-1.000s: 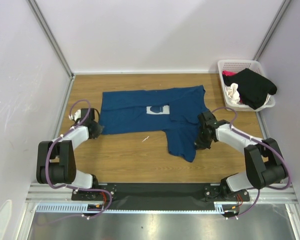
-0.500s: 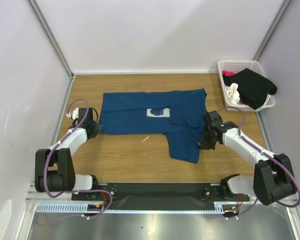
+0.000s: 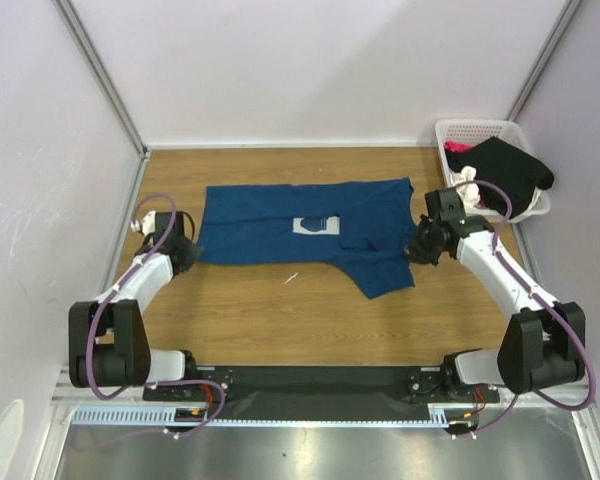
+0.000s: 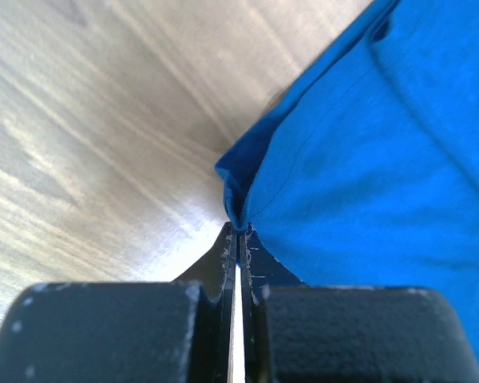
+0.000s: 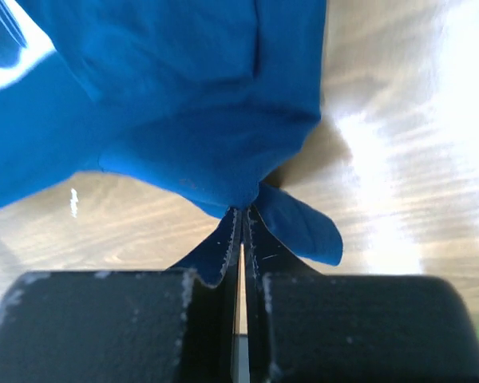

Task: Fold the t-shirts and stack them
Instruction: Fold the tshirt

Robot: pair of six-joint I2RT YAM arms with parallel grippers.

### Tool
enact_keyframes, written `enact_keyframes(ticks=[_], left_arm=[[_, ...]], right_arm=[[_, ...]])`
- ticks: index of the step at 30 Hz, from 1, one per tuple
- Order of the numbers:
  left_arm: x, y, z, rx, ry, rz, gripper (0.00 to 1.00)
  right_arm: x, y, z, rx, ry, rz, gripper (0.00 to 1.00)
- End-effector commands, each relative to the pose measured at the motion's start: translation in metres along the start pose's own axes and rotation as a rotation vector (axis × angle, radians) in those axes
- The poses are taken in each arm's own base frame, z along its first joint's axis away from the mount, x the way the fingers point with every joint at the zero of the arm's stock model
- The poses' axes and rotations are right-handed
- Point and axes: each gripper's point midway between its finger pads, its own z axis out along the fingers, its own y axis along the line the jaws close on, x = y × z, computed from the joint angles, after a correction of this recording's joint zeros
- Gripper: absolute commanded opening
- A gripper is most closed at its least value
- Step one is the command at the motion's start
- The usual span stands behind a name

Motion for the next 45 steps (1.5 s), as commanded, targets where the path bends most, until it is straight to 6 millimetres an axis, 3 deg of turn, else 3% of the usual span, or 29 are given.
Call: enact_keyframes(ticks=[1,11,20,25,31,33,42,45], left_arm=[[-0.031,-0.014,-0.005,0.018,-0.079,-0.019,0.00],[-0.056,-0.039,0.004,0.034,-0.106,-0.030,0.00],[-0.088,-0.069,0.012,0.059,-0.154,-0.049,0.00],[-0.099,-0.082,0.025,0.055,-0.167,-0.036,0.00],[-0.109,-0.102,0.038,0.052,-0.186,-0.007,0.00],[-0.113,-0.110,0.039,0.053,-0.197,0.006,0.00],[-0.110,-0.114,0.060,0.018,-0.182,0.019,0.00],[-0.112,-0.116,0.065,0.009,-0.185,0.024,0.00]], right_arm=[[-0.025,0.019,-0.008,-0.061,-0.034,-0.032,0.00],[-0.078,0.034,-0.006,-0.122,-0.094,-0.008,0.00],[-0.124,0.035,0.001,-0.142,-0.153,0.008,0.00],[-0.145,0.041,0.017,-0.165,-0.156,0.011,0.00],[-0.156,0.043,0.043,-0.164,-0.124,0.005,0.00],[-0.164,0.047,0.044,-0.176,-0.138,-0.002,0.00],[-0.190,0.063,0.065,-0.206,-0.131,-0.070,0.00],[-0.198,0.053,0.080,-0.196,-0.108,-0.059,0.00]])
